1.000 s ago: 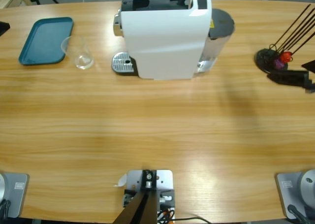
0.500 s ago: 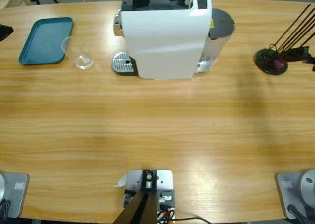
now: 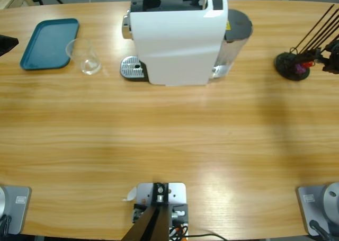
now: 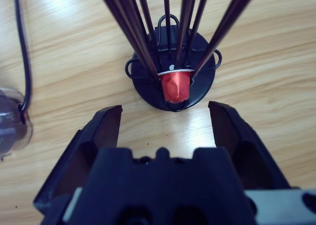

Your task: Pour coffee

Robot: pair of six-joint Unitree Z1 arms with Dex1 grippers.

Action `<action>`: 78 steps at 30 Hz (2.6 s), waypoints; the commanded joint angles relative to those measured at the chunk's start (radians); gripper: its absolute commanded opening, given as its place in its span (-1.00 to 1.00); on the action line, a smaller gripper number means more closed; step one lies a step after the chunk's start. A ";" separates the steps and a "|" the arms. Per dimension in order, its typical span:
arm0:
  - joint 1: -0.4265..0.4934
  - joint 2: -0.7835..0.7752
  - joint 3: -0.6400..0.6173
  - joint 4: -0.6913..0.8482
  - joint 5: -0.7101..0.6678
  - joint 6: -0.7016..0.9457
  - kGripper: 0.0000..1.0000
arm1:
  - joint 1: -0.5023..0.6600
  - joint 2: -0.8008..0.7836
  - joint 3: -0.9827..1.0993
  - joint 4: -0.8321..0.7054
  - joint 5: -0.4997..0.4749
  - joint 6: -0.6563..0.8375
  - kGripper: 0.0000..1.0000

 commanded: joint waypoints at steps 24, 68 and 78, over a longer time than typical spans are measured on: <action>-0.013 0.033 0.035 0.006 -0.001 -0.016 0.96 | -0.035 0.074 0.051 -0.080 -0.055 -0.010 -0.33; -0.013 0.020 0.022 -0.006 -0.001 -0.016 0.96 | 0.033 -0.116 -0.152 0.253 -0.039 -0.020 0.56; -0.013 0.018 0.042 -0.006 -0.003 -0.016 0.96 | 0.033 -0.041 0.014 0.030 -0.070 0.062 0.44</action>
